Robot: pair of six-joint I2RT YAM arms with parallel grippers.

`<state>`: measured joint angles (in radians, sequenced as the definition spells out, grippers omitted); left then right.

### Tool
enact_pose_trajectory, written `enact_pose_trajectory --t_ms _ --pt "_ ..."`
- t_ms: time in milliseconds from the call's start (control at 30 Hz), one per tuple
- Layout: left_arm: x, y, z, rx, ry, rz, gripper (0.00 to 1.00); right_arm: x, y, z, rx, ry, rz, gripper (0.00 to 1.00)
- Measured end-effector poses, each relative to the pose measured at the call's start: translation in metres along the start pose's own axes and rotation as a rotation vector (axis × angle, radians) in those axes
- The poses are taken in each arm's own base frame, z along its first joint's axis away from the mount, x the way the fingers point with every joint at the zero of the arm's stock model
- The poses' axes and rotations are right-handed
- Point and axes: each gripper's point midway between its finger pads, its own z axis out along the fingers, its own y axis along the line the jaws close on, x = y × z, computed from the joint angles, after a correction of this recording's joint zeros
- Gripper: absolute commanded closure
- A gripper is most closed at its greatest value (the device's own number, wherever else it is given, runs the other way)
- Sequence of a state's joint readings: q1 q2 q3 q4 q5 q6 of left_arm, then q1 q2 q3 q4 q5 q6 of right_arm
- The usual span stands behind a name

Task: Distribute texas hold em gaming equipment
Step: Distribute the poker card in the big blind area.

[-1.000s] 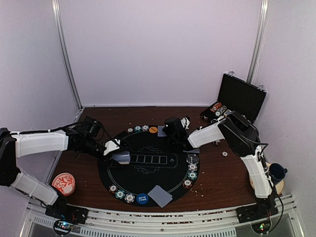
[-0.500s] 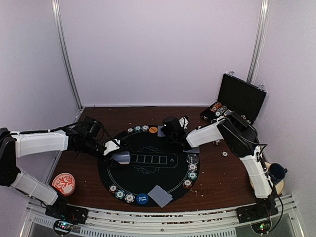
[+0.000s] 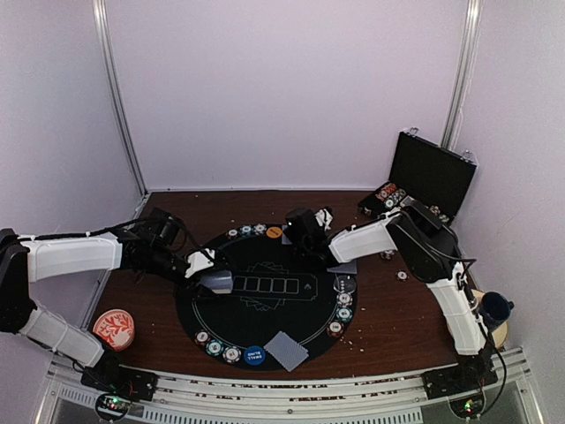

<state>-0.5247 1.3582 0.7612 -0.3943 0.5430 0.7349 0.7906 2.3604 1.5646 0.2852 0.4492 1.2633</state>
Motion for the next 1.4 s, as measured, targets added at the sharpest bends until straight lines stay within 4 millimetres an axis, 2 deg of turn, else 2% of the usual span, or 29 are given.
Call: enact_pose_trajectory --t_ms 300,567,800,1100,1400 --pt "0.0 0.0 0.0 0.0 0.0 0.0 0.87 0.008 0.0 -0.003 -0.001 0.013 -0.011 0.77" --pt "0.0 0.0 0.0 0.0 0.0 0.0 0.87 0.012 0.002 -0.005 -0.005 0.023 -0.016 0.68" --pt "0.0 0.0 0.0 0.0 0.001 0.0 0.87 0.017 0.003 -0.006 -0.011 0.041 -0.017 0.65" --pt "0.0 0.0 0.0 -0.002 -0.001 0.001 0.87 0.028 -0.009 -0.009 0.003 0.065 -0.035 0.6" --pt "-0.002 0.001 -0.002 -0.006 -0.005 0.005 0.87 0.027 -0.01 -0.014 0.002 0.071 -0.035 0.56"
